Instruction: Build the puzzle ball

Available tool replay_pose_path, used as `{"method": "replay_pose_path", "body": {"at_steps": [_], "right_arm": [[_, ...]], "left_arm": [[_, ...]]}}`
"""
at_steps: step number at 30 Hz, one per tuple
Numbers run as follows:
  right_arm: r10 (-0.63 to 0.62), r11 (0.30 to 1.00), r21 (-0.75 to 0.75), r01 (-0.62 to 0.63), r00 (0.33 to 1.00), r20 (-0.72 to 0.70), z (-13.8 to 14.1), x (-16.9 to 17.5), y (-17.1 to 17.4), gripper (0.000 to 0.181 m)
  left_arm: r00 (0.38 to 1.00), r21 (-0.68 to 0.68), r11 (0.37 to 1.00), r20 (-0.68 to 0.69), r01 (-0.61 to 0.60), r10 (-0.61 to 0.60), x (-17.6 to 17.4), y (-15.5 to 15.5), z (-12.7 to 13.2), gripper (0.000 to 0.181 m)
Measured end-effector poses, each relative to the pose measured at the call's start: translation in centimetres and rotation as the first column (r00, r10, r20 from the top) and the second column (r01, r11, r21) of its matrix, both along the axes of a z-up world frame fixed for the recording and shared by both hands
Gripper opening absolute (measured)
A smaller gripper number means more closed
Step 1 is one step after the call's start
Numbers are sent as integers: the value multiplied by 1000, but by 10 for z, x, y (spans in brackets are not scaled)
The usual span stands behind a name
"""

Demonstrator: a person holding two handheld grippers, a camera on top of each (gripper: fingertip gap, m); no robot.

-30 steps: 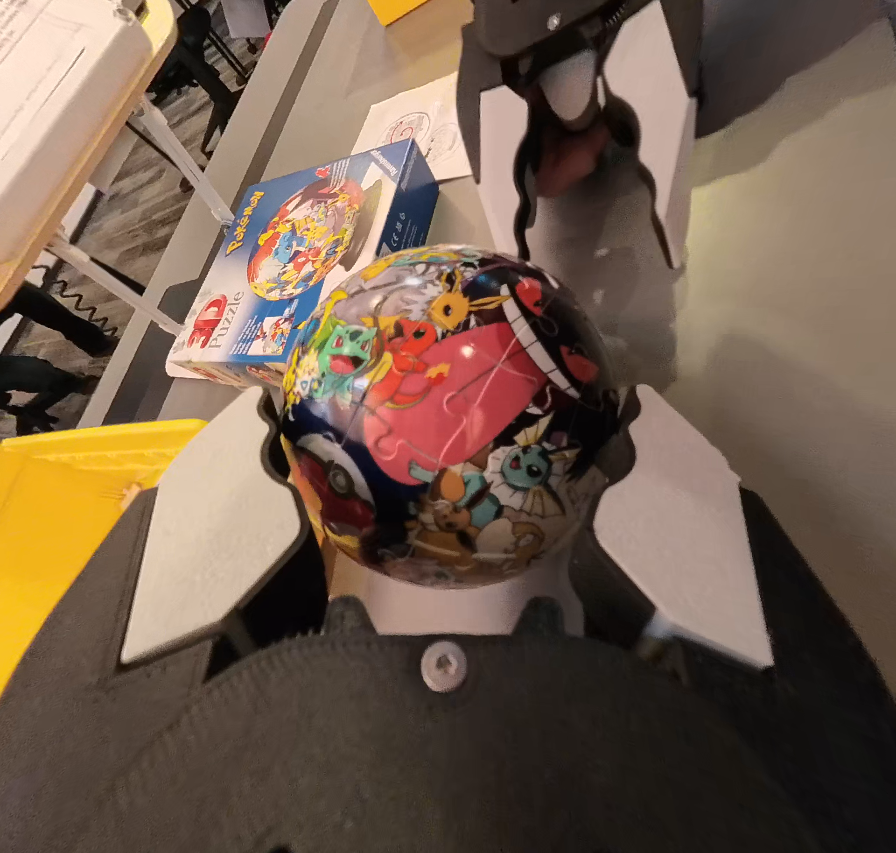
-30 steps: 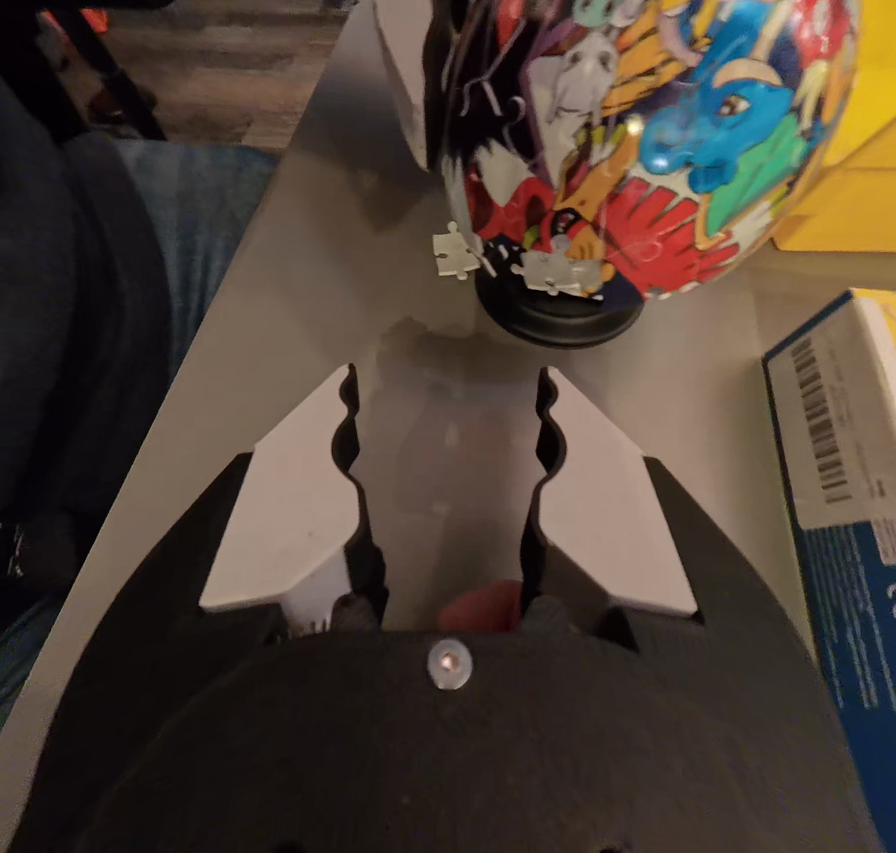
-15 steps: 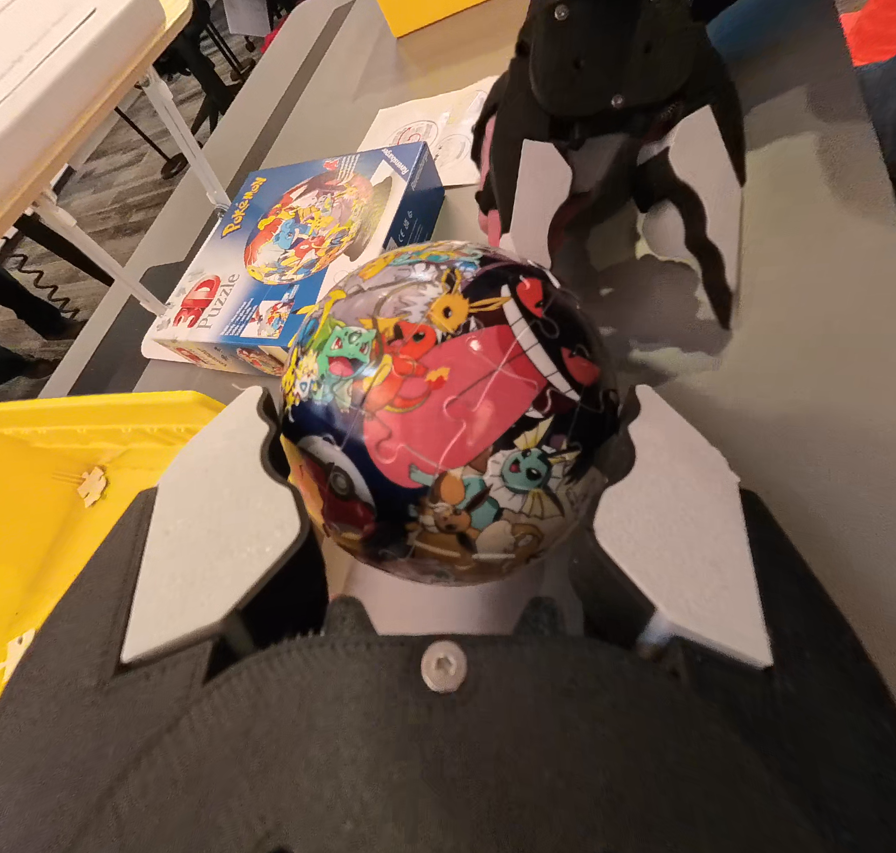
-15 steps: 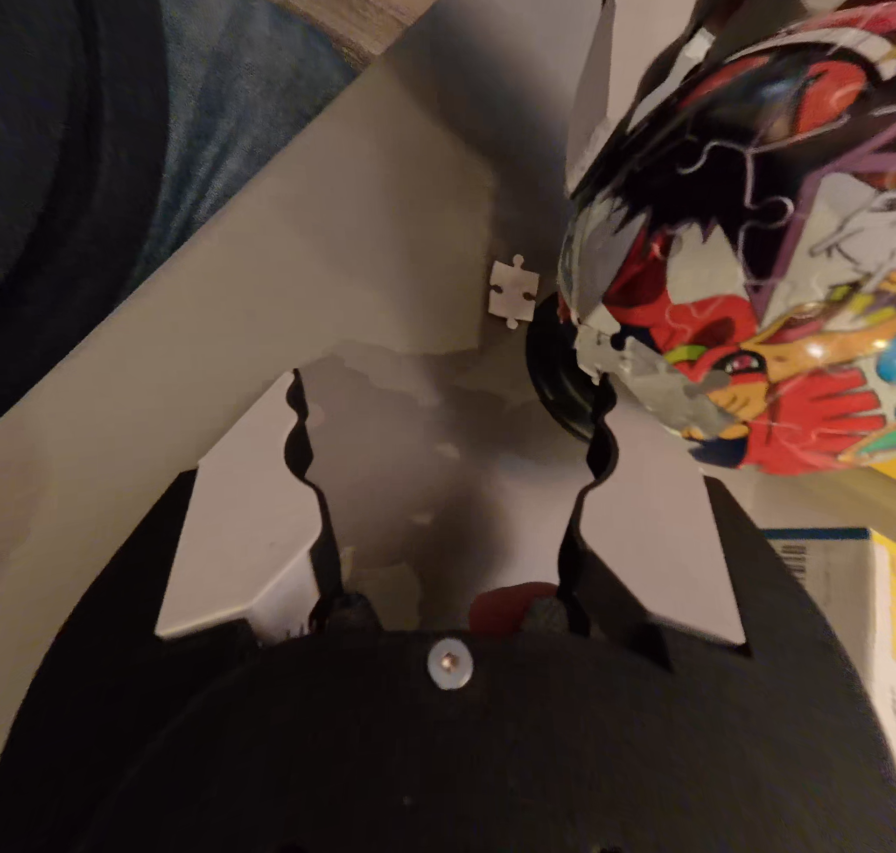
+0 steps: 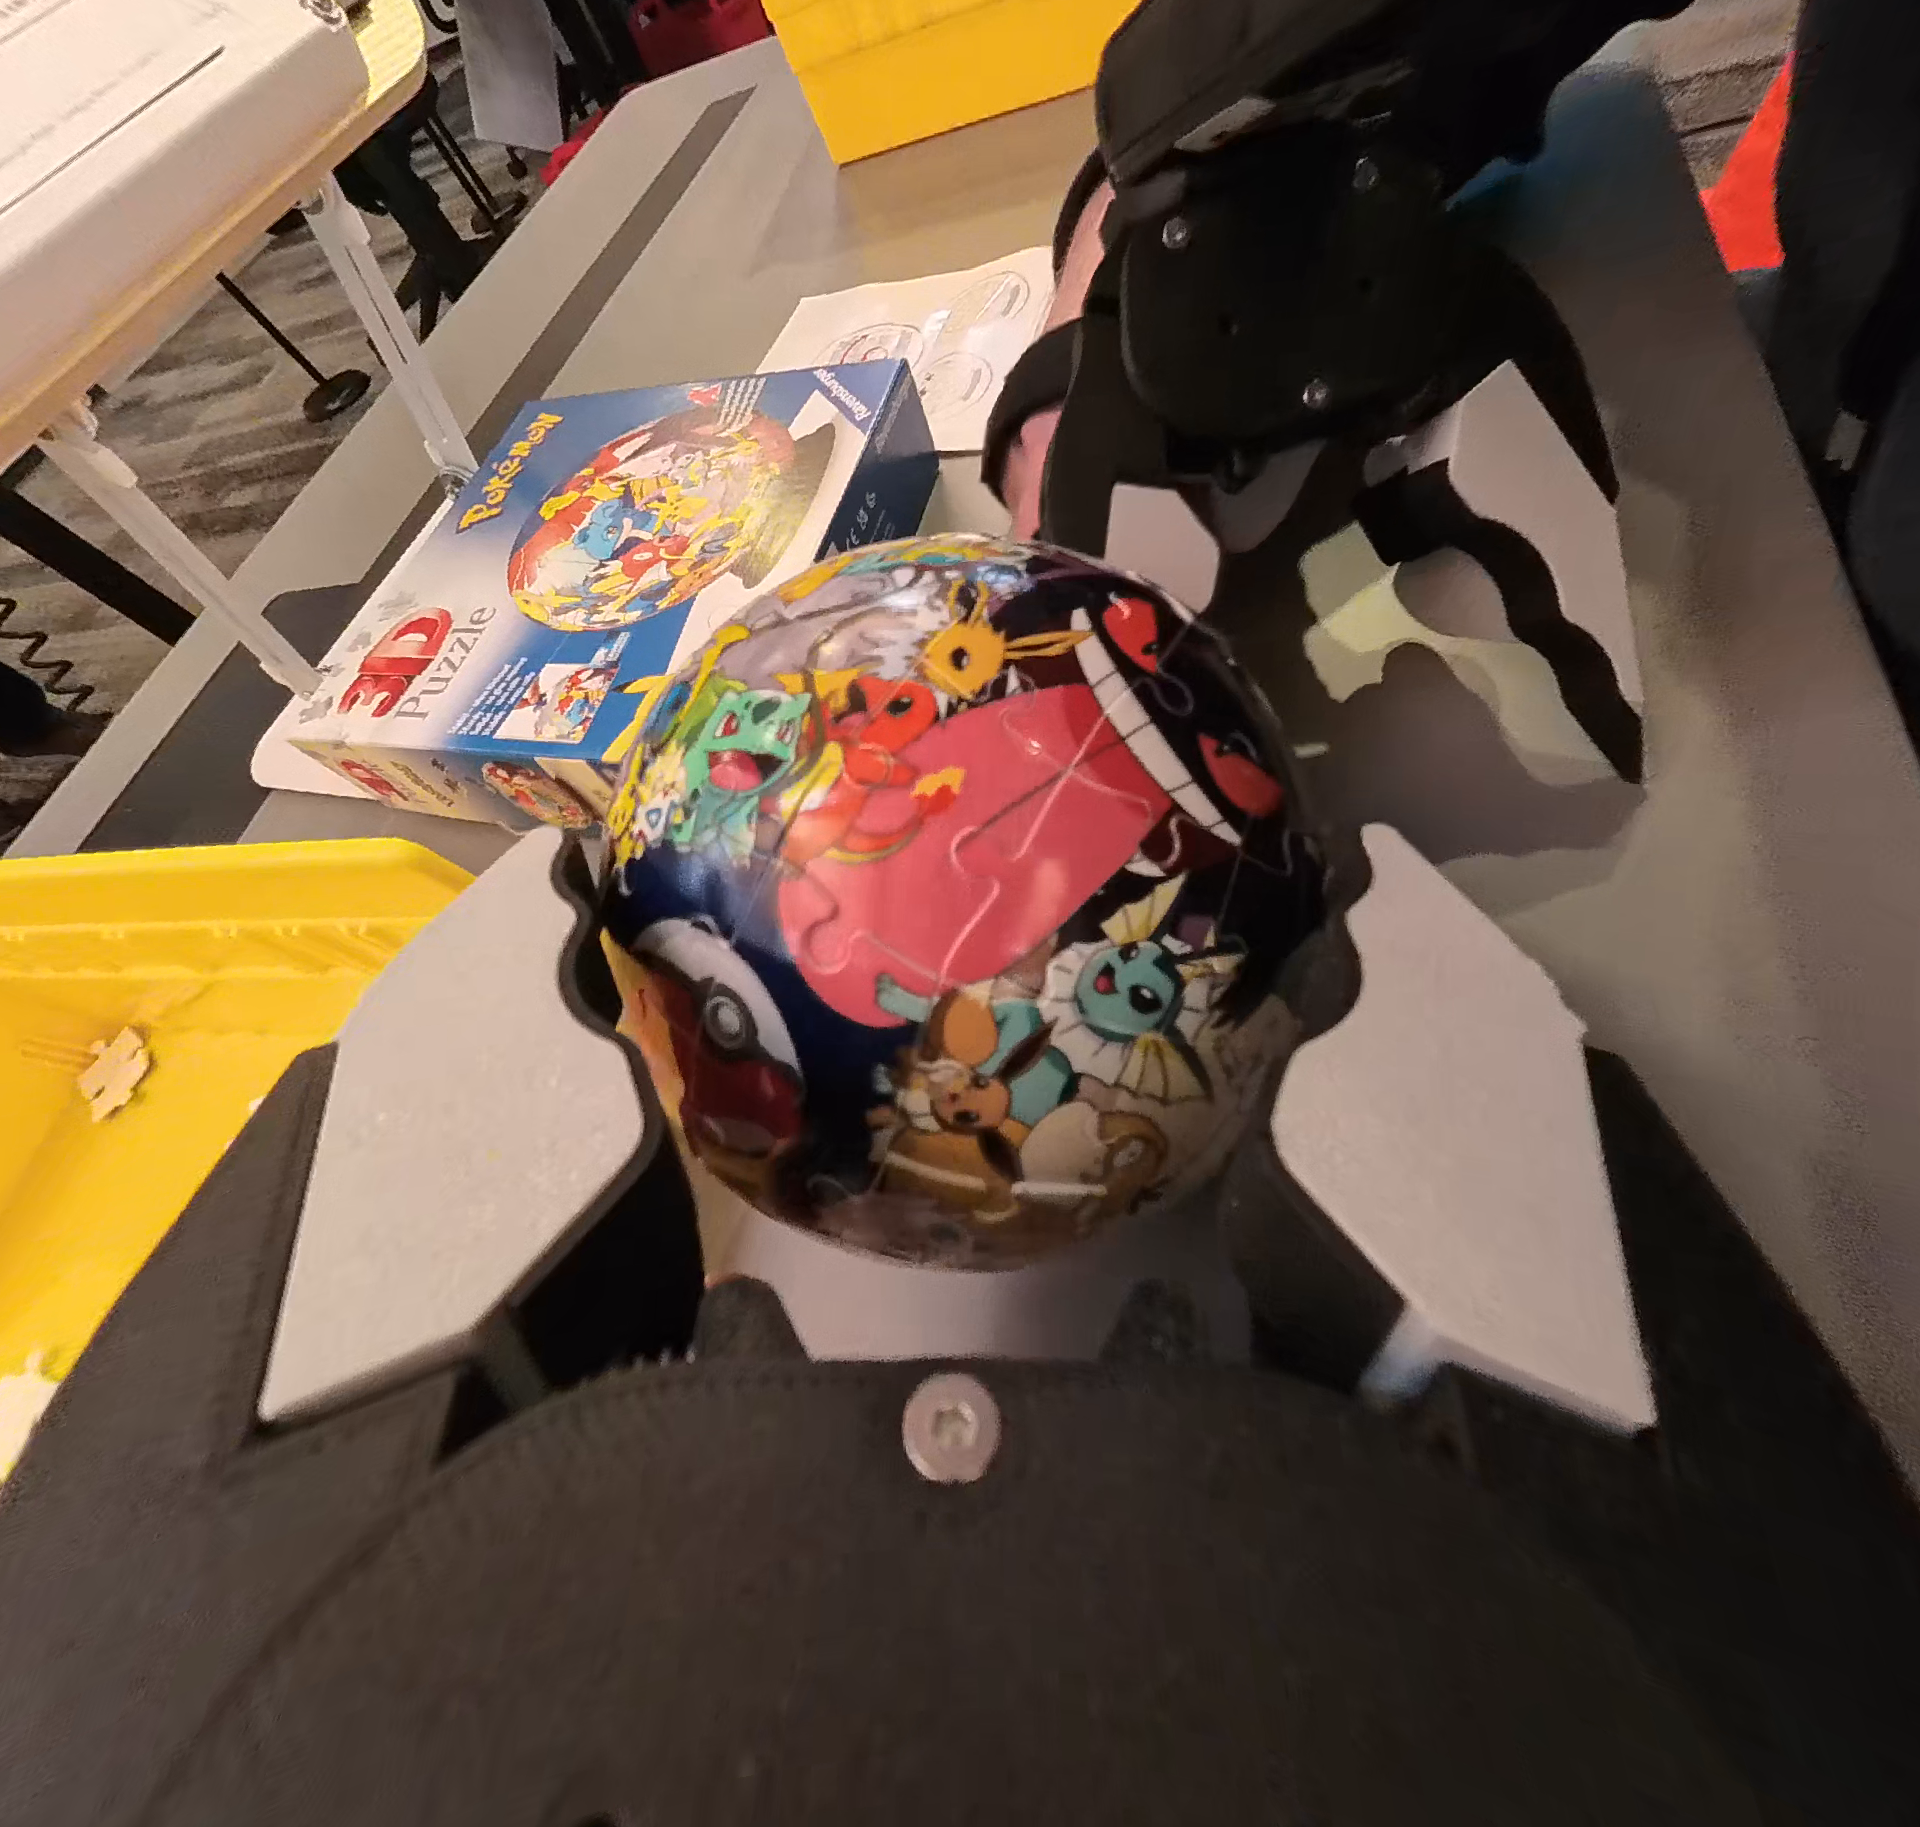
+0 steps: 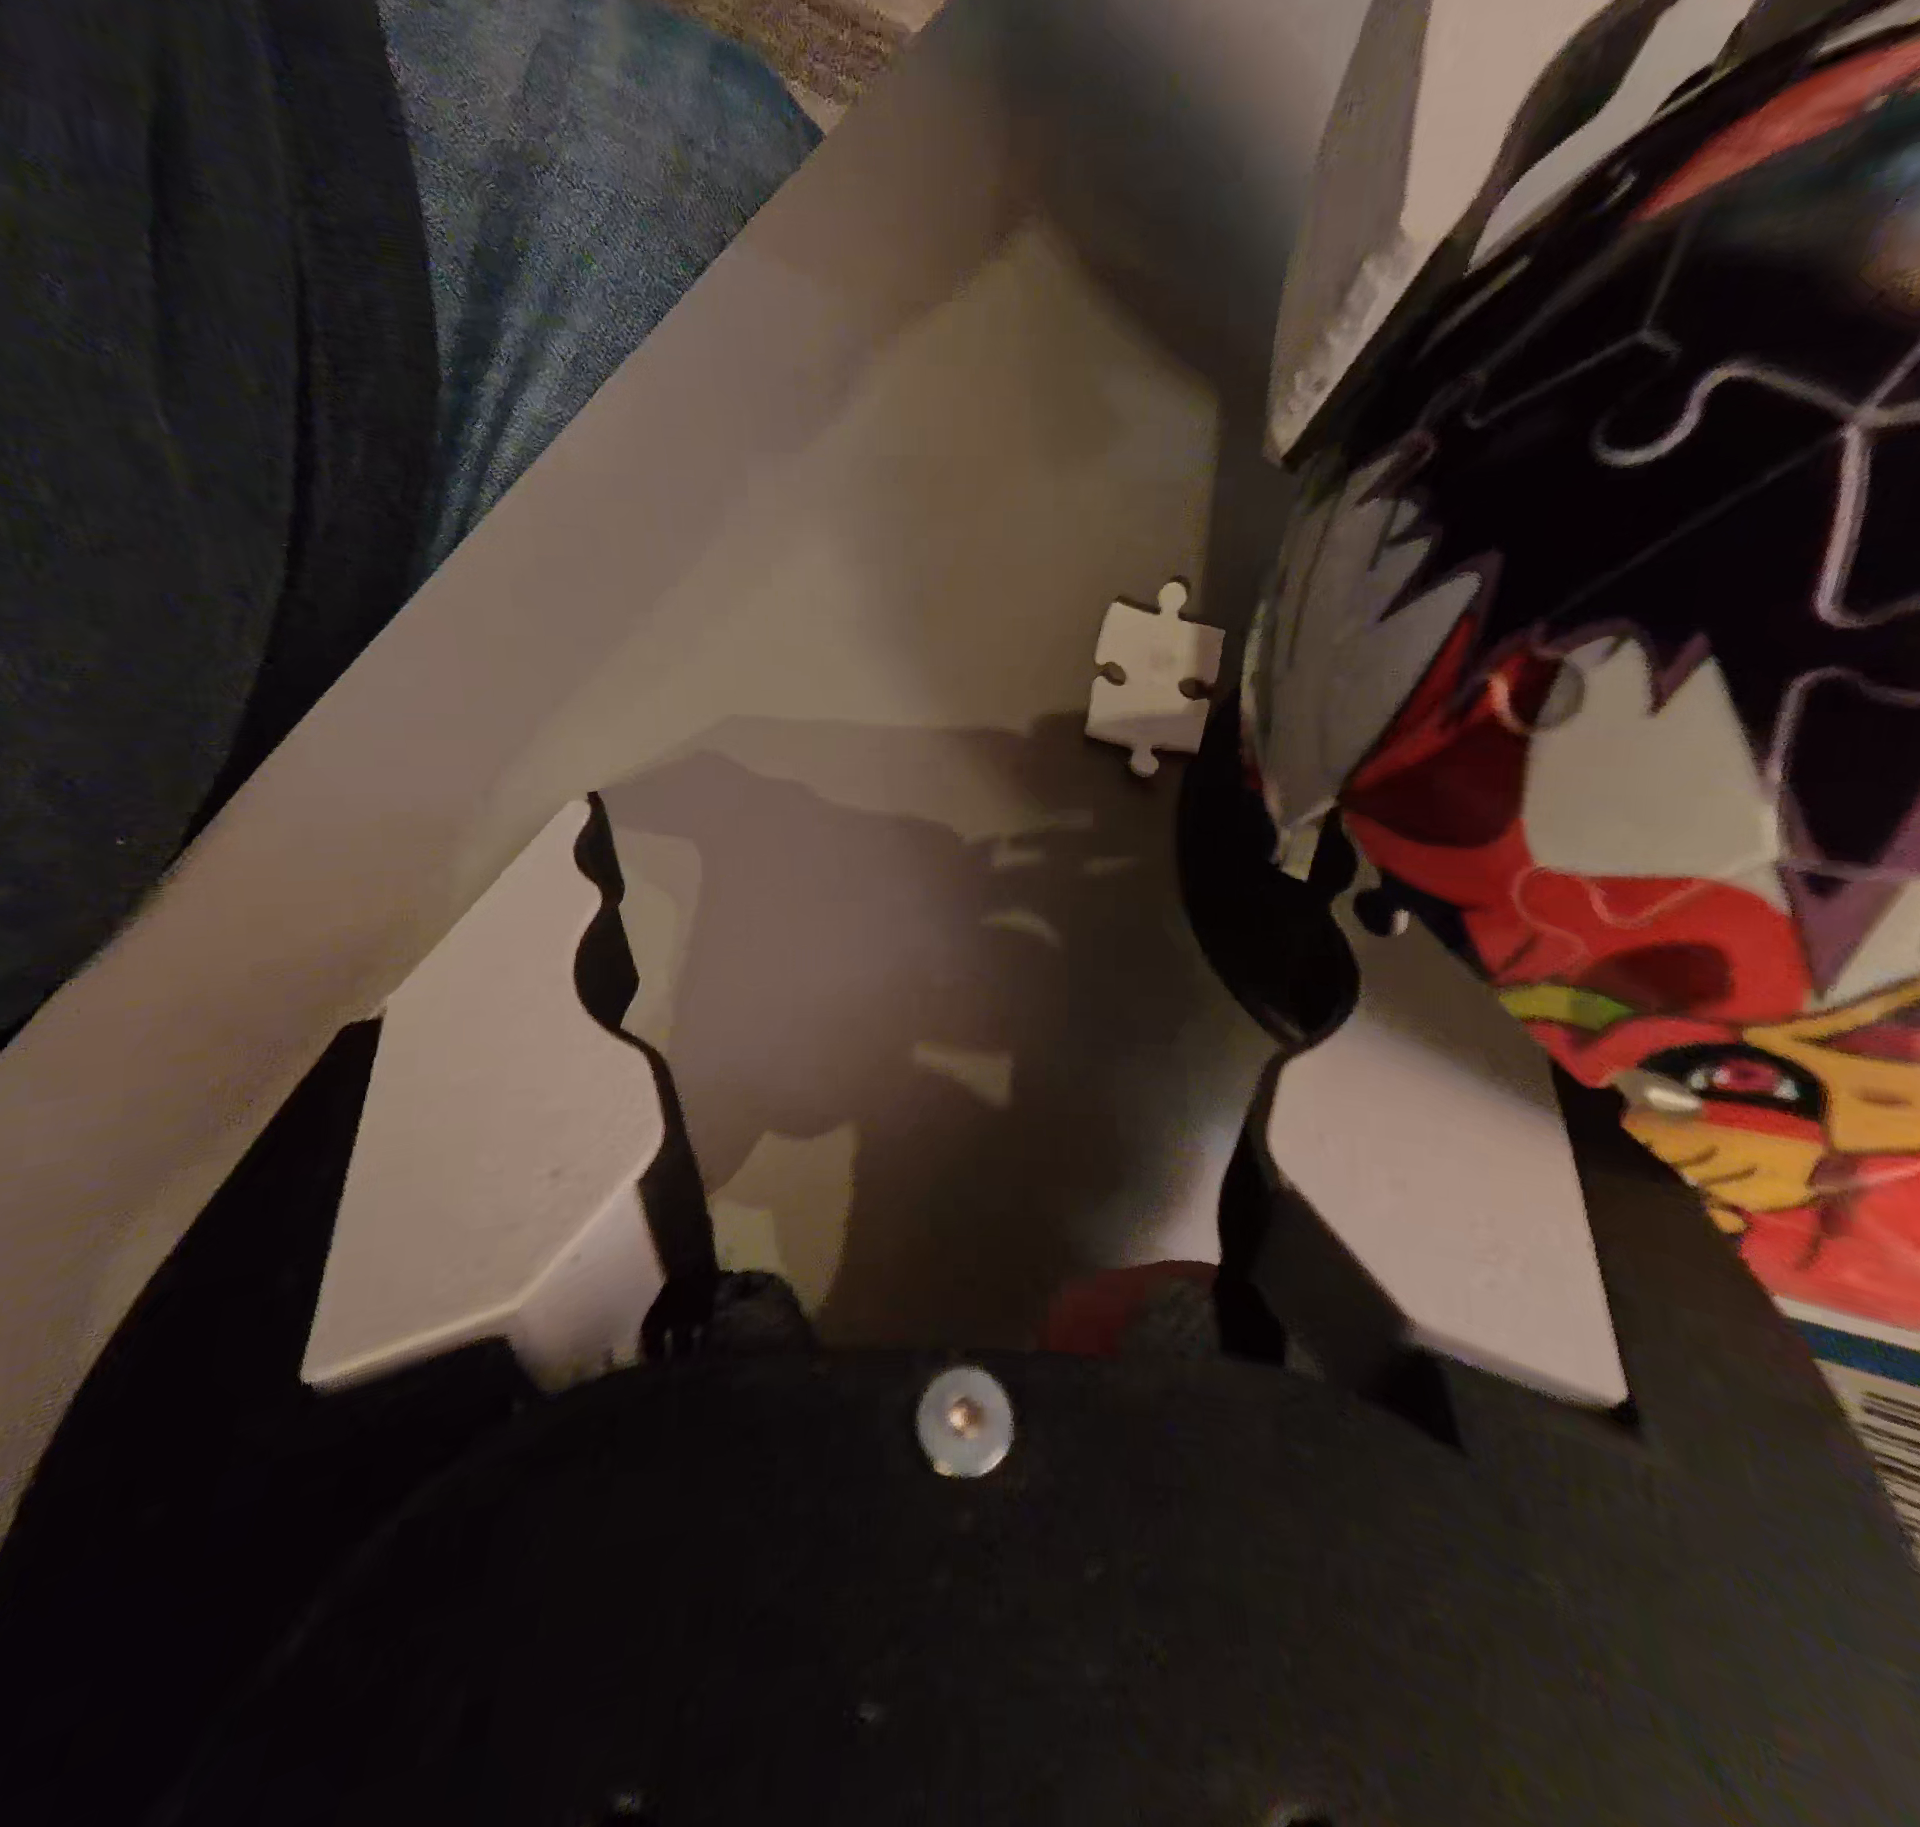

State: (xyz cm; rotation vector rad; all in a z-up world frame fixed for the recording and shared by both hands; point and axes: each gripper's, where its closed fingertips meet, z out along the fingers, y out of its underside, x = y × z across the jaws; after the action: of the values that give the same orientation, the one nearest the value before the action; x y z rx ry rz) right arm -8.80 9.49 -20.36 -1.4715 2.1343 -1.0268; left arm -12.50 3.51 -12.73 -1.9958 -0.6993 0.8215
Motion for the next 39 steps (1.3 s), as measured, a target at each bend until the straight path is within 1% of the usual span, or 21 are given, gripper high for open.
{"method": "replay_pose_path", "body": {"at_steps": [7, 18, 22, 23, 25, 34, 37, 39], "right_arm": [[-3, 1000, 15, 3, 1000, -6, 0, -2, 2, 125], [-29, 1000, 5, 29, 999, -34, 2, -11, 7, 114], [-43, 999, 2, 43, 999, -33, 4, -12, 8, 111], [-44, 999, 11, 45, 999, -12, 6, -10, 10, 110], [-48, 998, 45, 49, 999, -20, 0, -10, 13, 110], [-43, 997, 59, 42, 999, 22, 4, -2, 16, 112], [-91, 993, 78, 84, 992, 91, 15, -10, 15, 99], [-143, 988, 77, 135, 982, 119, 20, -21, 10, 84]], "left_arm": [[1000, -8, 1000, -12, -2, 2, 0, -1, 0, 128], [1000, -15, 1000, -10, -9, 9, 0, -1, 0, 128], [1000, -20, 1000, -8, -14, 13, 0, -2, 0, 128], [1000, -21, 1000, -8, -14, 13, 0, -2, 0, 128], [1000, -27, 1000, -9, -14, 14, -1, -2, -1, 128], [1000, -37, 999, -7, -15, 15, -1, -2, -1, 128], [1000, -38, 999, -6, -15, 15, -1, -2, -1, 128], [1000, -48, 999, -6, -18, 18, 0, -3, -2, 128]]}}
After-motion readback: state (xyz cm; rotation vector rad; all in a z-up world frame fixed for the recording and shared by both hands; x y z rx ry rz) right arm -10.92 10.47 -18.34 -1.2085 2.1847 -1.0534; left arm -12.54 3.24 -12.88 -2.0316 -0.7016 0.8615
